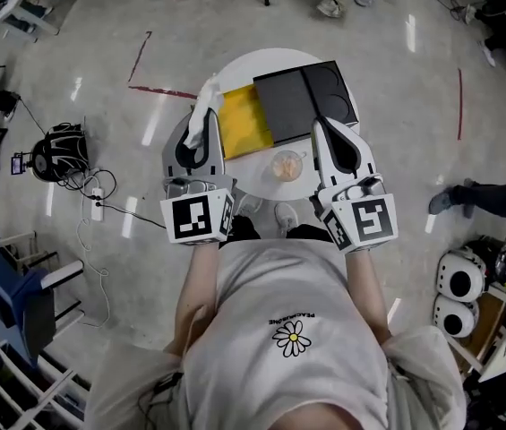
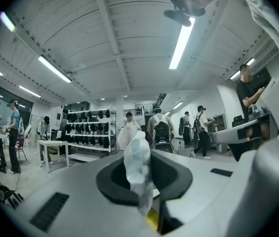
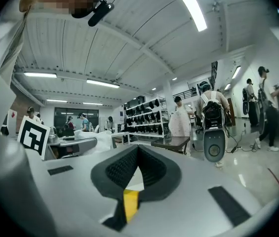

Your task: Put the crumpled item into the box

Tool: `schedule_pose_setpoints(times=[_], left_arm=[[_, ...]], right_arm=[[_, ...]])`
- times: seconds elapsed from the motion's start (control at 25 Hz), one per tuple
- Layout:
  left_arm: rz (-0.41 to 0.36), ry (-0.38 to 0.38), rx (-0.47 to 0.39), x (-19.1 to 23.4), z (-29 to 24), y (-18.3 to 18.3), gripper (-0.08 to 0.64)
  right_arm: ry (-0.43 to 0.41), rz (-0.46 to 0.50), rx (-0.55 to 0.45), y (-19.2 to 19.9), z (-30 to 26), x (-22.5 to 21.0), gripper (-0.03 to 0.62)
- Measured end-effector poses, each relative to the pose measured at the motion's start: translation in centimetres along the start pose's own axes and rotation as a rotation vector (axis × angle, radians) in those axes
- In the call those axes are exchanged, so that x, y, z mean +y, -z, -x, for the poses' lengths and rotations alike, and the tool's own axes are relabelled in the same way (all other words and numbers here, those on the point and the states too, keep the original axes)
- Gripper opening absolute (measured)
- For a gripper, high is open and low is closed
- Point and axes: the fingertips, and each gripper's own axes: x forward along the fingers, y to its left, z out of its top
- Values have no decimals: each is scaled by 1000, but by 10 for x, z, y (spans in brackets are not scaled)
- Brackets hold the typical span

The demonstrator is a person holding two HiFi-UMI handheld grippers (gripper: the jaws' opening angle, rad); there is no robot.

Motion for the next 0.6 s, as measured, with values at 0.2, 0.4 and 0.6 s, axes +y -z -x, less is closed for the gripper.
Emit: schedule_pose_setpoints(times=[0.2, 0.4, 0.6], left_arm=[[21, 45, 15, 10, -10, 7, 44], [-5, 80, 81, 16, -23, 27, 44], [-184, 129, 200, 19, -42, 60, 44]], right_arm=[[51, -13, 0, -1, -9, 3, 3], [81, -27, 22, 7, -19, 5, 3], [99, -29, 44, 15, -25, 10, 2]])
